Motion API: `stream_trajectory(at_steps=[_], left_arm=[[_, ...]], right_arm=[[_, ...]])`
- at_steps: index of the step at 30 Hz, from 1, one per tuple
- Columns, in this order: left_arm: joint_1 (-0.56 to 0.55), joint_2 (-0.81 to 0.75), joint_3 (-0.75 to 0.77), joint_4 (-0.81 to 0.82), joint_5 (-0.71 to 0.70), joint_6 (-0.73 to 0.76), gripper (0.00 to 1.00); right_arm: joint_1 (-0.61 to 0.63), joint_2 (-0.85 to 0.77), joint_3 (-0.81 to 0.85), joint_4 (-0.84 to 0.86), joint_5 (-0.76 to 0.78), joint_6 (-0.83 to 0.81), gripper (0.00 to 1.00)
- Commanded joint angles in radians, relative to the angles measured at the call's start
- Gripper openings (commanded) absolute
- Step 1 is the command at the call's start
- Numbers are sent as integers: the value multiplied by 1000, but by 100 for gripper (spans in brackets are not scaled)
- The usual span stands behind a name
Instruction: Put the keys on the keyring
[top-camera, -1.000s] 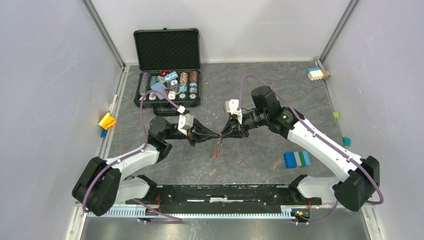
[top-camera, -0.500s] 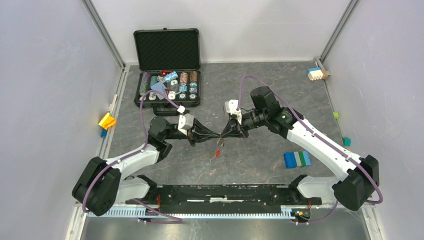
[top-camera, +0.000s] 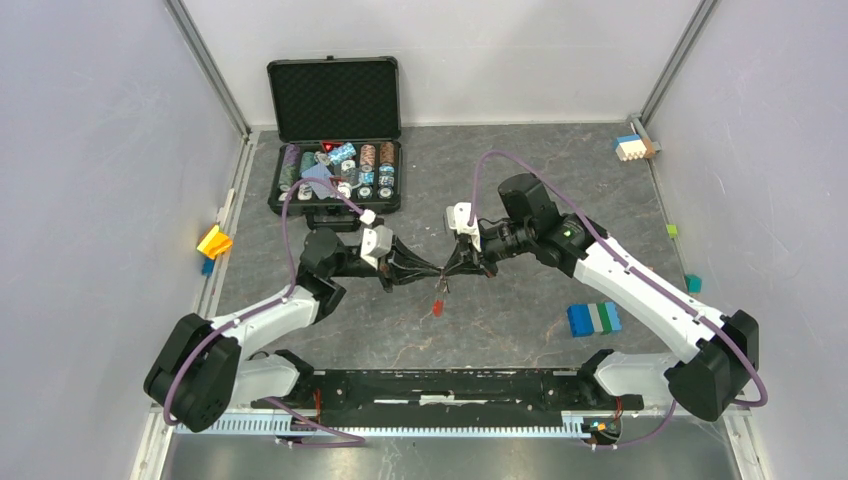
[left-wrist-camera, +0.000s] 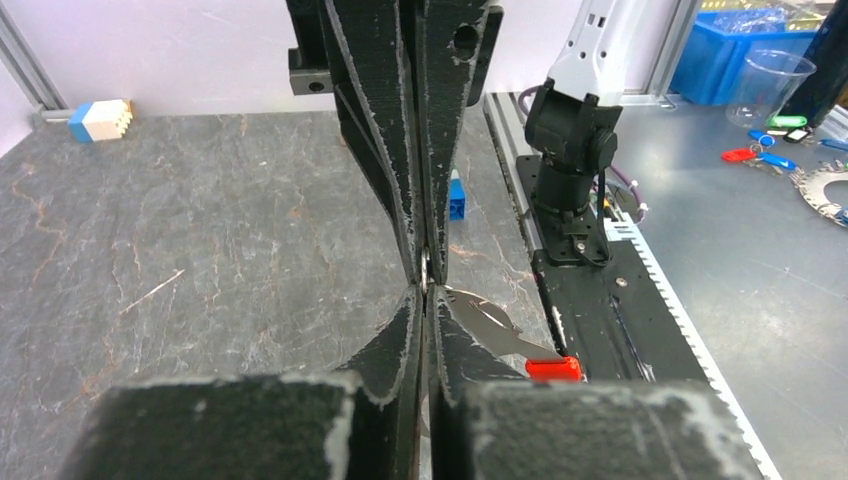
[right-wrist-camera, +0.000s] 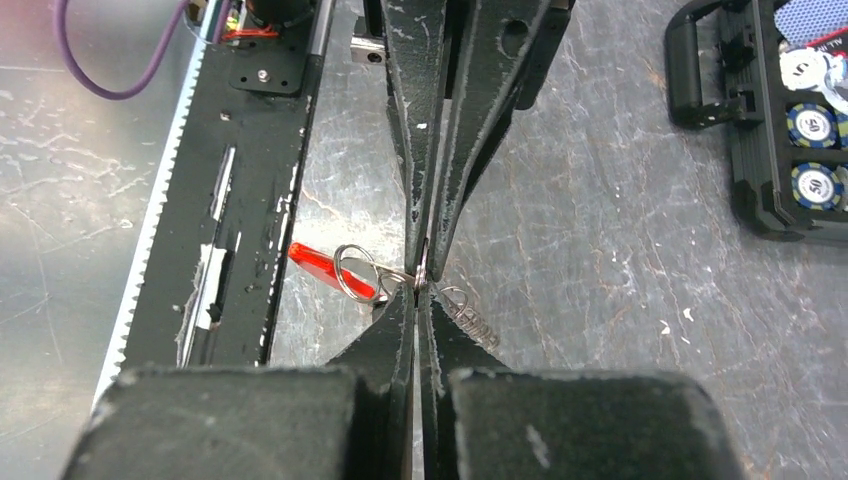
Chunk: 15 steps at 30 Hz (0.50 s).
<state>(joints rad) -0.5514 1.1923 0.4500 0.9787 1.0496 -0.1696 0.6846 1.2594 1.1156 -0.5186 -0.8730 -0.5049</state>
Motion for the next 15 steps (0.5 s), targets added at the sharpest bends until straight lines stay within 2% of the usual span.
stream_trajectory(at_steps=[1,3,6,9,12,15], left_arm=[[2,-7,88,-200,5,128,14],[2,-11,134,-314,13,190,27],[2,-20,196,-468,32,280,40],[2,-22,281,-695,46,413,51],[0,-17,364,-910,36,550,52],[-4,-15,405,-1014,14,611,52]], right_arm=[[21,-16,68,-50,81,-46,0],[33,-16,69,-64,112,-53,0],[43,-10,84,-95,155,-67,0],[52,6,107,-135,187,-81,0],[58,14,117,-153,206,-81,0],[62,24,126,-157,221,-73,0]])
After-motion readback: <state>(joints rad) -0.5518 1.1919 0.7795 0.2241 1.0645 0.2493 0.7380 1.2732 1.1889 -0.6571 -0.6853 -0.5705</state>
